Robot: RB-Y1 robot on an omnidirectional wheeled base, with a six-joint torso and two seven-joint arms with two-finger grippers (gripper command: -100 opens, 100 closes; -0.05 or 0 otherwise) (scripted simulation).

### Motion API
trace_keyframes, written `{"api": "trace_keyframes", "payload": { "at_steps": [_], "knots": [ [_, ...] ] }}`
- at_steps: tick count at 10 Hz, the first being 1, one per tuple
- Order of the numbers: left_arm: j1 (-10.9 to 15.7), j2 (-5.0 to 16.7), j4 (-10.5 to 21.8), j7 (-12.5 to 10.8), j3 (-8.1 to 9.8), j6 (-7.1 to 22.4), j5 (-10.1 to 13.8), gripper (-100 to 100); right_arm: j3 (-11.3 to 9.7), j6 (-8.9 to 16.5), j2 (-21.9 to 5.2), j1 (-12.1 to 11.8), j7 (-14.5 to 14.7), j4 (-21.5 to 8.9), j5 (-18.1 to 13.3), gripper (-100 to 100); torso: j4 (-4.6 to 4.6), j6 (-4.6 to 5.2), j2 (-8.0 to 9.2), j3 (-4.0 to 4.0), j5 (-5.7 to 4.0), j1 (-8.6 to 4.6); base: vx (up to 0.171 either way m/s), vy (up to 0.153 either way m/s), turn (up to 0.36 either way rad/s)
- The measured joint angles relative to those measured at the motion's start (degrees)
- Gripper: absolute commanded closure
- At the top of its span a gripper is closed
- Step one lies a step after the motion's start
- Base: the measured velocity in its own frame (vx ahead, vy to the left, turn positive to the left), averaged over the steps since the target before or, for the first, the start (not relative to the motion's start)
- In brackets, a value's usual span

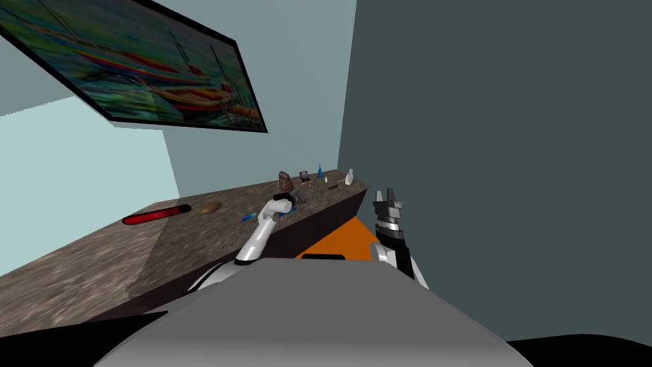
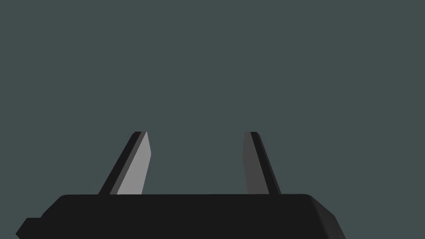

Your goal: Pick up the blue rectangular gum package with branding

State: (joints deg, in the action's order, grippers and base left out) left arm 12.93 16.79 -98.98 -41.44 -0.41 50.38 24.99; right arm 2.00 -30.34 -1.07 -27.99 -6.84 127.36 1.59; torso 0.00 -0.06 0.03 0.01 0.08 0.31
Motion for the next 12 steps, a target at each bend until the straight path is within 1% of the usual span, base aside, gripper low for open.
{"api": "trace_keyframes", "payload": {
  "at_steps": [1, 3, 5, 12],
  "knots": [
    [0.9, 0.1, 1.2, -0.3, -0.08, 1.5, 0.3, -100, 0.0, 0.0, 0.0, 0.0, 0.0, 0.0, 0.0, 0, 0.01, 0.02, 0.08, 0.04, 0.00, 0.01, -0.036, 0.076, -0.061],
    [1.5, 0.2, 1.7, -0.6, -0.07, 4.4, 0.5, -100, 0.0, 0.0, 0.0, 0.0, 0.0, 0.0, 0.0, 0, 0.01, 0.00, 0.01, 0.01, -0.03, -0.16, -0.008, 0.044, -0.037],
    [2.9, 0.7, 3.2, -0.9, 0.06, 7.4, 1.2, -100, 0.0, 0.0, 0.0, 0.0, 0.0, 0.0, 0.0, 0, 0.00, 0.01, 0.00, 0.00, -0.02, -0.06, -0.016, 0.079, -0.078],
    [6.3, 1.9, 7.7, -1.6, 0.08, 17.7, 2.9, -100, 0.0, 0.0, 0.0, 0.0, 0.0, 0.0, 0.0, 0, 0.01, 0.00, 0.05, 0.03, 0.00, -0.01, -0.028, 0.079, -0.066]
  ]
}}
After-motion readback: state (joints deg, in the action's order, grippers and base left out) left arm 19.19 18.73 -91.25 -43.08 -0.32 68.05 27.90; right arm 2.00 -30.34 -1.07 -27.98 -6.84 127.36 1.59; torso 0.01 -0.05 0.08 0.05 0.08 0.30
